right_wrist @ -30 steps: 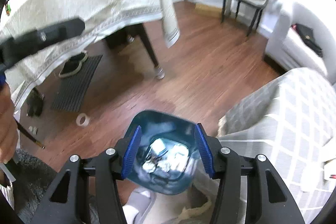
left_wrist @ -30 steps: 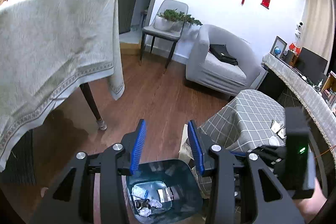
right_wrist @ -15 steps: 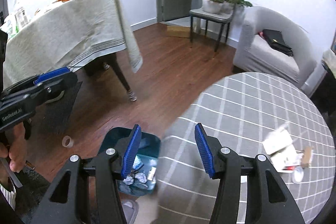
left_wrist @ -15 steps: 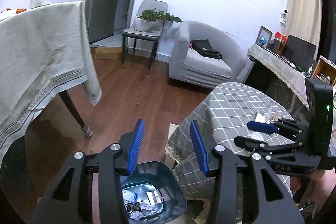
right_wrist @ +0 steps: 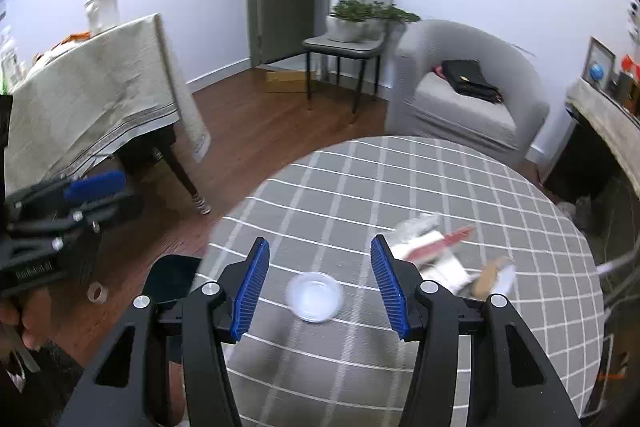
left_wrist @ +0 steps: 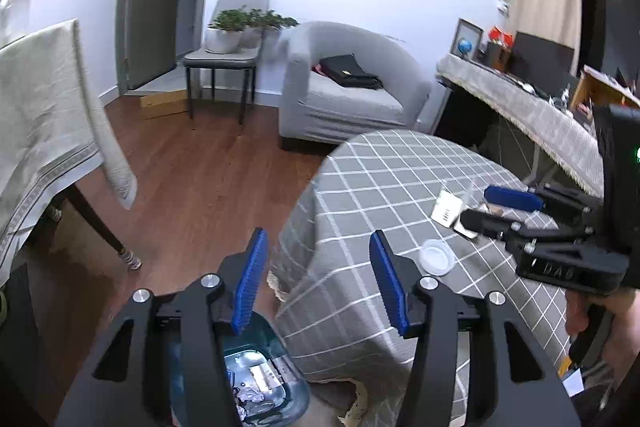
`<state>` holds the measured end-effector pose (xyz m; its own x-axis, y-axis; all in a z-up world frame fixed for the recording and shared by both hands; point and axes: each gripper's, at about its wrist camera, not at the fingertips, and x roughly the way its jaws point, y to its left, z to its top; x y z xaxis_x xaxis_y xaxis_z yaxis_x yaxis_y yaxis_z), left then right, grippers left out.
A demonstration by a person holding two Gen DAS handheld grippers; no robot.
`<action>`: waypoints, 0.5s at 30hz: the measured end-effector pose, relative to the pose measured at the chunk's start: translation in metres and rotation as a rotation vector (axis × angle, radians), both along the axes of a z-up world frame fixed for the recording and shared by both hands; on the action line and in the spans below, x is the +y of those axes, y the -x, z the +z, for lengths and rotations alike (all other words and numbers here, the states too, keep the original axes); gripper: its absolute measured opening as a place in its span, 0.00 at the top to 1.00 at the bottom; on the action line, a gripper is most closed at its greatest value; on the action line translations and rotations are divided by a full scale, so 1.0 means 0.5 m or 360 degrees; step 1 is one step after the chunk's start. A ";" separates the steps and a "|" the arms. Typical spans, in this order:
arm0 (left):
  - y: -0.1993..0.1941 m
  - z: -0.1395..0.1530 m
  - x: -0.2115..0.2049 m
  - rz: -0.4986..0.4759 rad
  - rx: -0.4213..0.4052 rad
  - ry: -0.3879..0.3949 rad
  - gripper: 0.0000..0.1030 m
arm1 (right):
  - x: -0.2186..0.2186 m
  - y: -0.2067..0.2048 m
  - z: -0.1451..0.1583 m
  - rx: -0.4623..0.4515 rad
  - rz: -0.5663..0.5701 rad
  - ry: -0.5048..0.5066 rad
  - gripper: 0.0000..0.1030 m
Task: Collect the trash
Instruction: 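Move both grippers back over the table toward the clear lid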
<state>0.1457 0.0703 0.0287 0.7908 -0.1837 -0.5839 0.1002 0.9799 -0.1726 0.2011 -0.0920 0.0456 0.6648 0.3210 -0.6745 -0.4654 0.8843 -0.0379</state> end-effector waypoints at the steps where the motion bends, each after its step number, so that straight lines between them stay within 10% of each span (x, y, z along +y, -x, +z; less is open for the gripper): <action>1: -0.003 -0.006 -0.008 -0.0012 0.0008 -0.0005 0.45 | -0.013 -0.002 -0.001 -0.0002 -0.0022 0.0005 0.48; 15: -0.068 -0.074 -0.167 -0.0233 0.0139 -0.0016 0.36 | -0.191 -0.013 -0.007 -0.0038 -0.0344 -0.0066 0.43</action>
